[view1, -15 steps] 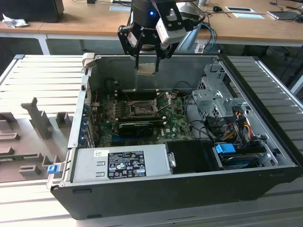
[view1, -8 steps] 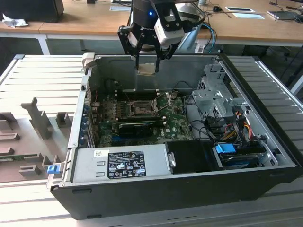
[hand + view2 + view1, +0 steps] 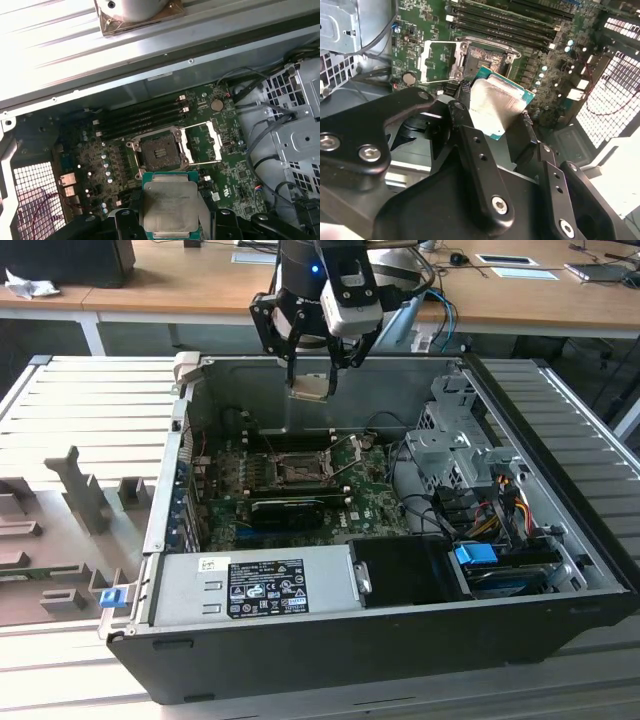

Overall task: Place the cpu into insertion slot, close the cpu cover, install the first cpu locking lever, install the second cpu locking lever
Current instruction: 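Place the cpu into insertion slot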

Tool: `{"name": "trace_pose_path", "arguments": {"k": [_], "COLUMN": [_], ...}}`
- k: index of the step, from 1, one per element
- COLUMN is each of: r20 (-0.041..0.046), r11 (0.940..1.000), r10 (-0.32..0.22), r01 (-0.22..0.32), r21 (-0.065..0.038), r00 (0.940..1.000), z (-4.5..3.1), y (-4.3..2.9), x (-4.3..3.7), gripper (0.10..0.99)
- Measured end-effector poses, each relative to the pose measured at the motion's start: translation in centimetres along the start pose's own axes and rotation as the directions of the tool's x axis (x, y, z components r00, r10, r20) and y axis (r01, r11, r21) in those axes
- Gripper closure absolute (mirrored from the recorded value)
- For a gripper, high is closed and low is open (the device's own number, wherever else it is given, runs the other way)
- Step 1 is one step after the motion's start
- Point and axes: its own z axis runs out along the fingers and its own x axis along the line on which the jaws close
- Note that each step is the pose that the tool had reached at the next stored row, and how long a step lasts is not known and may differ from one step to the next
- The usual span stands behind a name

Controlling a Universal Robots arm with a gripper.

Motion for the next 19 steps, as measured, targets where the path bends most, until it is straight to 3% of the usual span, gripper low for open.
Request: {"name": "trace_pose_path", "arguments": {"k": [19], "r20": [0.0091], "r11": [0.9943], "r10": [0.107], "r01": [-0.107], "r21": [-0.002], "r00": [0.9942], "z": [0.18], "y": [-0.02], "x": [0.00], "gripper": [0.561]}}
